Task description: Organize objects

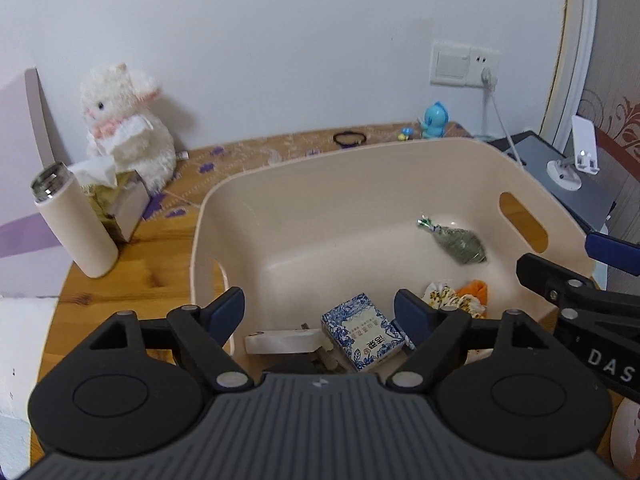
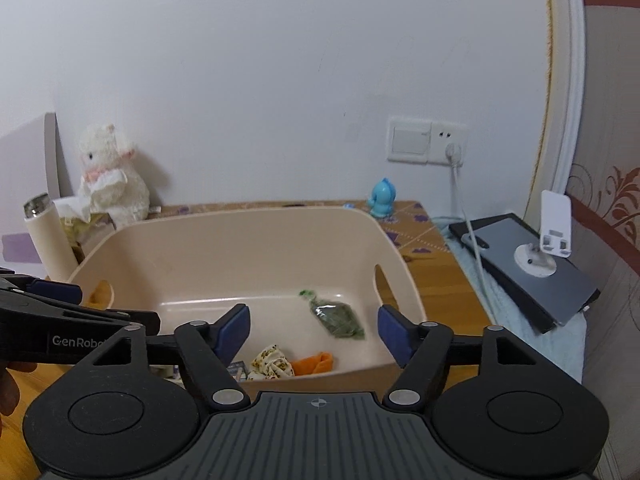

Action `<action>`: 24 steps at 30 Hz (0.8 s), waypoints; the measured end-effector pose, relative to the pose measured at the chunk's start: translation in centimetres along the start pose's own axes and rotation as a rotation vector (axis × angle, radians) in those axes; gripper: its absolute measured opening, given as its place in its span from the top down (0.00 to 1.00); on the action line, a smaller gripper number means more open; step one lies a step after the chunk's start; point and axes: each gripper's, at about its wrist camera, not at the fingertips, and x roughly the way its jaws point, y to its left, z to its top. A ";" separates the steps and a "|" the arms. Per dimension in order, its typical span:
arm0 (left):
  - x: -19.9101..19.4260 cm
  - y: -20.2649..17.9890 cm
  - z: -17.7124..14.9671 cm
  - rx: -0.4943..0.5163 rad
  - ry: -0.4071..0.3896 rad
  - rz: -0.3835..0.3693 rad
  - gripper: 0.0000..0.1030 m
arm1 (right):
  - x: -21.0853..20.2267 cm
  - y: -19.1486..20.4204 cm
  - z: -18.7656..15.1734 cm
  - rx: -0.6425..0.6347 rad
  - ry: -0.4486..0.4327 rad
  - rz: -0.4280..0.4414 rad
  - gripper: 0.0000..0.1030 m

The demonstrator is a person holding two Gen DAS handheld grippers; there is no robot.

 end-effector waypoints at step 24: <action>-10.8 0.8 -8.2 0.037 -0.188 -0.001 0.19 | -10.8 0.5 -4.7 -0.011 -0.089 0.008 0.24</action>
